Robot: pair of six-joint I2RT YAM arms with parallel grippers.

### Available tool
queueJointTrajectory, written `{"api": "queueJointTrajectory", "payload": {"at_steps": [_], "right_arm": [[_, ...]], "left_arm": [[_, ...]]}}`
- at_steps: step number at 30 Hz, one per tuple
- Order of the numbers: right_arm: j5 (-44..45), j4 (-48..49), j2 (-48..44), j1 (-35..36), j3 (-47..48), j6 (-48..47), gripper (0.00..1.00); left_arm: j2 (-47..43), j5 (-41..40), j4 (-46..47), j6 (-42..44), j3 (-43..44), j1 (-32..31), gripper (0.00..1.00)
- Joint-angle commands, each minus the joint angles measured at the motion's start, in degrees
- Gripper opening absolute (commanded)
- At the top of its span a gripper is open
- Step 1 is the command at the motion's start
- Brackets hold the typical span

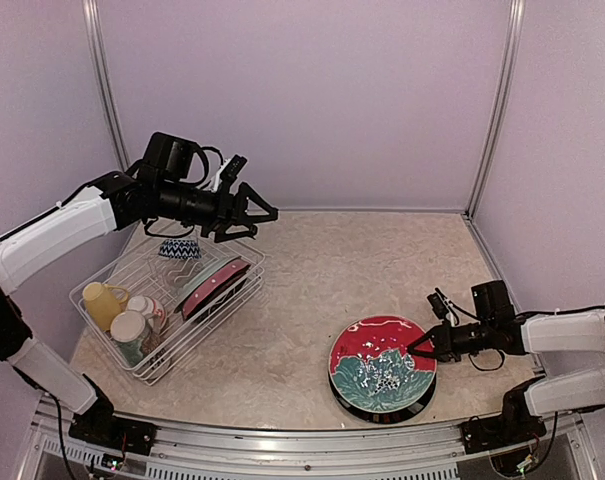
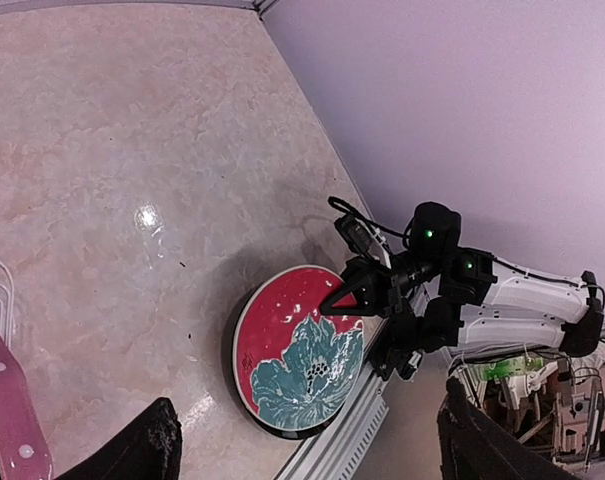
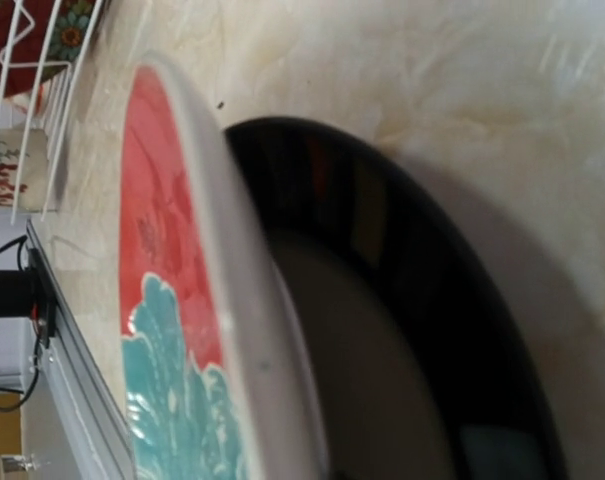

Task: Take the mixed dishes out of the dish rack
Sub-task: Place the plate with another plate, then grab the plate from the dish rack.

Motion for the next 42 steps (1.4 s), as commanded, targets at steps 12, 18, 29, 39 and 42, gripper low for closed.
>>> {"api": "queueJointTrajectory", "payload": {"at_steps": [12, 18, 29, 39, 42], "right_arm": [[8.8, -10.3, -3.0, 0.5, 3.8, -6.6, 0.47], [11.6, -11.7, -4.2, 0.9, 5.2, -6.5, 0.65], [19.6, -15.5, -6.3, 0.9, 11.2, -7.9, 0.86], [19.8, -14.3, -6.5, 0.9, 11.7, -7.4, 0.88], [19.9, -14.4, -7.1, 0.9, 12.0, -7.4, 0.88]], "left_arm": [[-2.6, -6.7, -10.3, 6.3, 2.8, 2.5, 0.87], [-4.1, -12.7, -19.6, 10.4, 4.7, 4.4, 0.92], [-5.7, -23.1, -34.0, 17.9, 4.0, 4.2, 0.93], [-4.5, -31.3, -35.3, 19.8, 0.5, 3.4, 0.79], [-2.9, -33.7, -34.8, 20.3, 1.1, 3.4, 0.77]]}}
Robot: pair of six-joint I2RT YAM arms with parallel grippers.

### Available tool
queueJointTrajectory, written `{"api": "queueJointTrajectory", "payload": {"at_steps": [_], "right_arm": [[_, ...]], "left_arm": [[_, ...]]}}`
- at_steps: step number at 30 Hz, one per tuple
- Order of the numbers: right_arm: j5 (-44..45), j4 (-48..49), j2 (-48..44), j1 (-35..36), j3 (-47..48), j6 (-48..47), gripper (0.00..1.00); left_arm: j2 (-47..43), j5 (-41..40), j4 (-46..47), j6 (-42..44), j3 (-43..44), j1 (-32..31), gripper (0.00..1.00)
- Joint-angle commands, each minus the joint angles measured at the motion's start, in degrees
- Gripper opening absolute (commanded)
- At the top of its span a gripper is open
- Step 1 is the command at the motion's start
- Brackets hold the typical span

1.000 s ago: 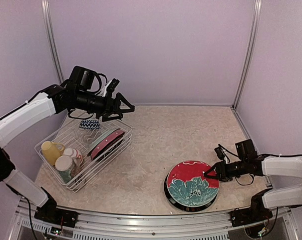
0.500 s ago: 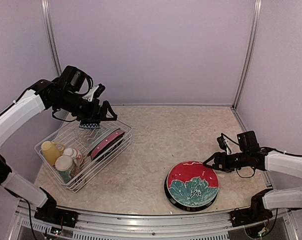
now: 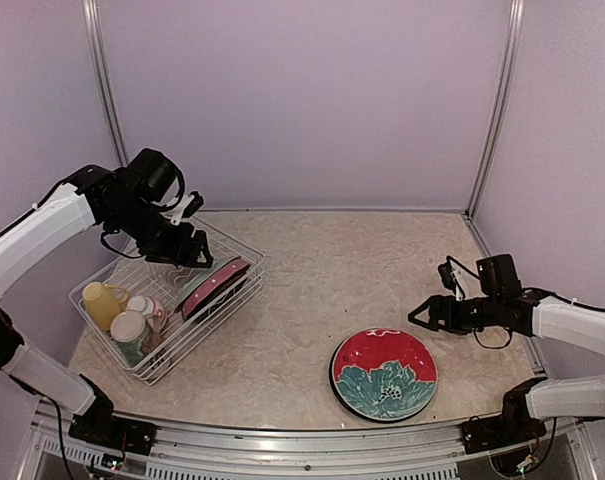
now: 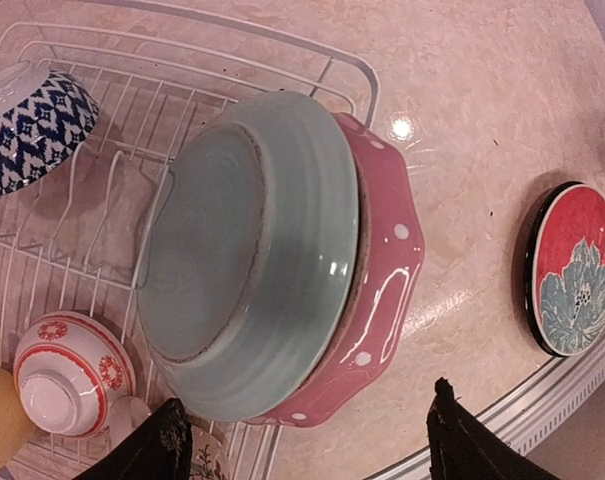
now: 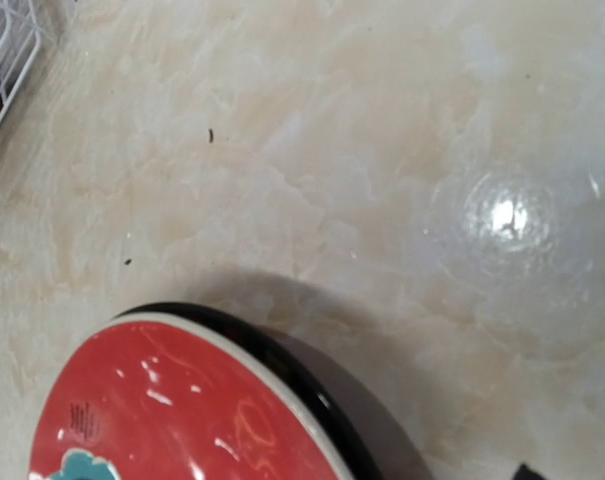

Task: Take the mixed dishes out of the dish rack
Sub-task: Grab the plate from the dish rack.

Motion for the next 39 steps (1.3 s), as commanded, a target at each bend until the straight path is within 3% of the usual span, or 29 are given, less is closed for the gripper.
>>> {"api": "queueJointTrajectory", "payload": {"at_steps": [1, 7, 16, 34, 39], "right_arm": [[1.0, -1.0, -1.6, 0.0, 1.4, -0.2, 0.88], [1.0, -1.0, -2.5, 0.0, 0.9, 0.0, 0.88], [0.9, -0.2, -2.6, 0.0, 0.6, 0.6, 0.88], [0.3, 1.4, -2.2, -0.1, -0.4, 1.3, 0.88], [0.2, 1.5, -2.6, 0.0, -0.6, 1.6, 0.88]], "left_arm": [[2.6, -5.9, -0.4, 1.7, 0.5, -0.2, 0.76], [6.3, -8.5, -0.3, 2.9, 2.2, -0.2, 0.7], [9.1, -8.4, 0.4, 3.3, 2.8, -0.4, 0.72], [12.6, -10.6, 1.3, 3.4, 2.3, -3.0, 0.9], [14.8, -15.6, 0.3, 3.6, 3.1, -3.7, 0.92]]}}
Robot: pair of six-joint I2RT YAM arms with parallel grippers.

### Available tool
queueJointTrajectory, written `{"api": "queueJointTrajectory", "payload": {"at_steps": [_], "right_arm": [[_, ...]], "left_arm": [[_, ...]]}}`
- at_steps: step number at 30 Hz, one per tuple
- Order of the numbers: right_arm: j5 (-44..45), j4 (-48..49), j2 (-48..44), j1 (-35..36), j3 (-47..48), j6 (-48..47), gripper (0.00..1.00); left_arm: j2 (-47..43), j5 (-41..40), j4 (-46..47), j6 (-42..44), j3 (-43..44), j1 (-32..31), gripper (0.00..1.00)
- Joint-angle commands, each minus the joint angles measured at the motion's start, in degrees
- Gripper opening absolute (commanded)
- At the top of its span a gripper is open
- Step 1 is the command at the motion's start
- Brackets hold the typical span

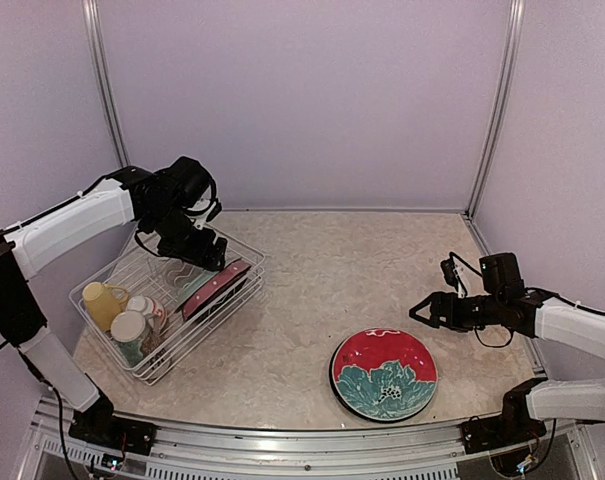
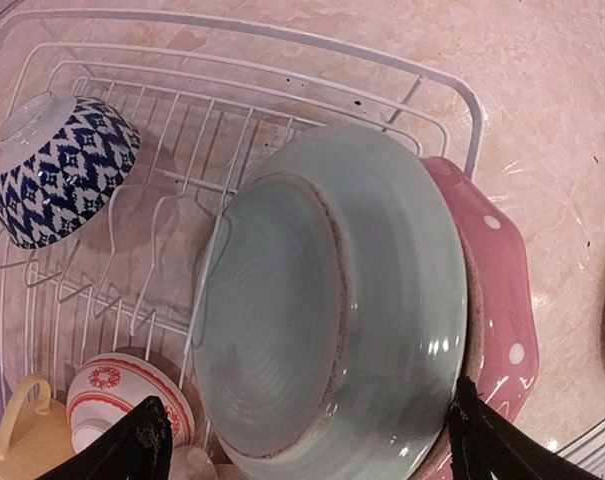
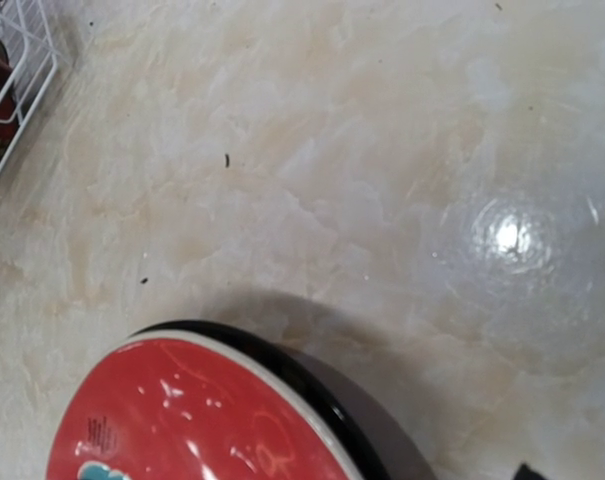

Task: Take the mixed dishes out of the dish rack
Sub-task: Grab the plate from the dish rack.

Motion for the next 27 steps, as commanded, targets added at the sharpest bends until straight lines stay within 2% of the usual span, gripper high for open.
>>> {"api": "queueJointTrajectory", "payload": {"at_steps": [1, 6, 16, 21, 27], "right_arm": [[-0.3, 1.1, -0.7, 0.0, -0.8, 0.5, 0.88], [-0.2, 1.5, -1.2, 0.0, -1.4, 1.0, 0.88], [-0.6, 2.2, -0.8, 0.0, -1.7, 1.2, 0.88], [-0.7, 2.8, -0.5, 0.0, -1.8, 1.4, 0.88], [-1.2, 3.7, 0.5, 0.0, -1.8, 1.8, 0.88]], "left_arm": [[4.6, -5.2, -2.3, 0.6, 0.3, -1.5, 0.91], [6.8, -13.3, -4.4, 0.7, 0.7, -1.5, 0.9], [6.7, -20.2, -7.3, -0.5, 0.2, -1.0, 0.83], [4.7, -20.6, -7.7, -1.6, -0.7, -0.1, 0.79], [2.9, -16.8, -4.3, -1.0, -1.2, -0.7, 0.65]]}}
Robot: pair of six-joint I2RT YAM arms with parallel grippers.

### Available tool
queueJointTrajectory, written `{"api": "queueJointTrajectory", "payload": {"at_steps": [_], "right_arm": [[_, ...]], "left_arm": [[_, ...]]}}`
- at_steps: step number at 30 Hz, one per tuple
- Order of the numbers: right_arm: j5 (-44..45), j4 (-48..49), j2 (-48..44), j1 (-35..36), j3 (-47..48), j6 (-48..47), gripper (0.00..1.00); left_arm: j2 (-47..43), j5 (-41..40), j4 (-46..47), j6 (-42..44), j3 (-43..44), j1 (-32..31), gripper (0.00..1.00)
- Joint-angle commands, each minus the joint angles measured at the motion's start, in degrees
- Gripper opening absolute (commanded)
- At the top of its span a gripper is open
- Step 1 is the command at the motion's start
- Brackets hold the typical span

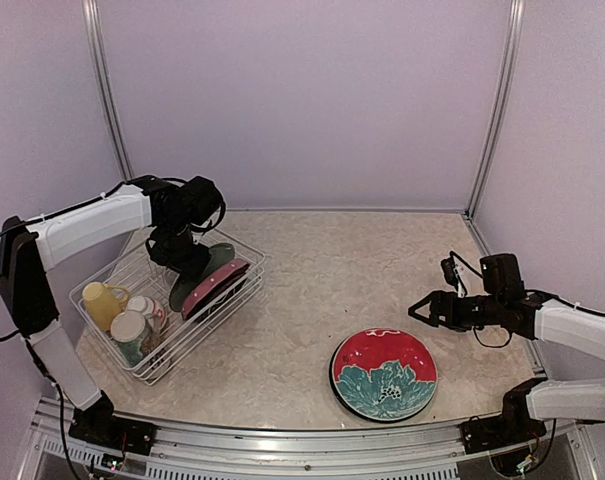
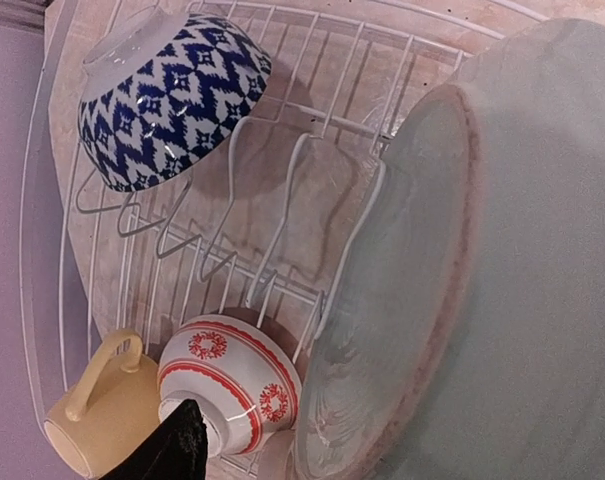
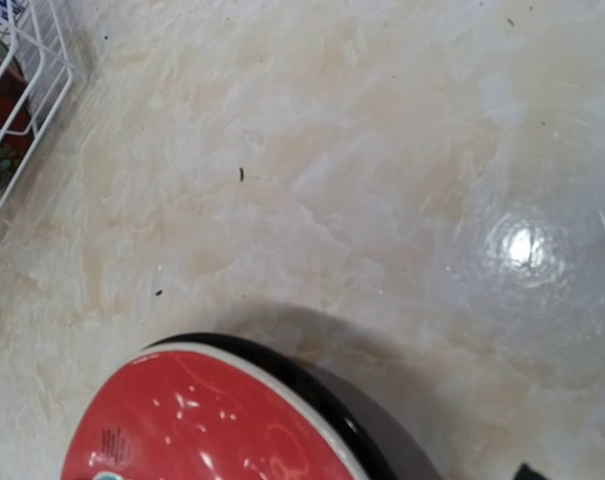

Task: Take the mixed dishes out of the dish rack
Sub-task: Grab the plate from the dish rack.

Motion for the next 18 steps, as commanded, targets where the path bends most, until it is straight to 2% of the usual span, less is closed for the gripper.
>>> {"api": "queueJointTrajectory", "payload": {"at_steps": [1, 13, 18], "right_arm": [[-0.6, 1.2, 0.6, 0.0, -0.9, 0.4, 0.88], [0.1, 0.7, -0.7, 0.0, -1.0, 0.7, 0.88], [0.2, 1.0, -0.6, -0.1, -0.9, 0.8, 0.88]], "left_arm": [[-2.7, 0.8, 1.5, 0.0, -0.5, -0.5, 0.62], [-0.4, -1.0, 4.4, 0.5, 1.7, -2.6, 0.33], [2.9, -7.3, 2.1, -0.3, 3.4, -4.2, 0.28]]}}
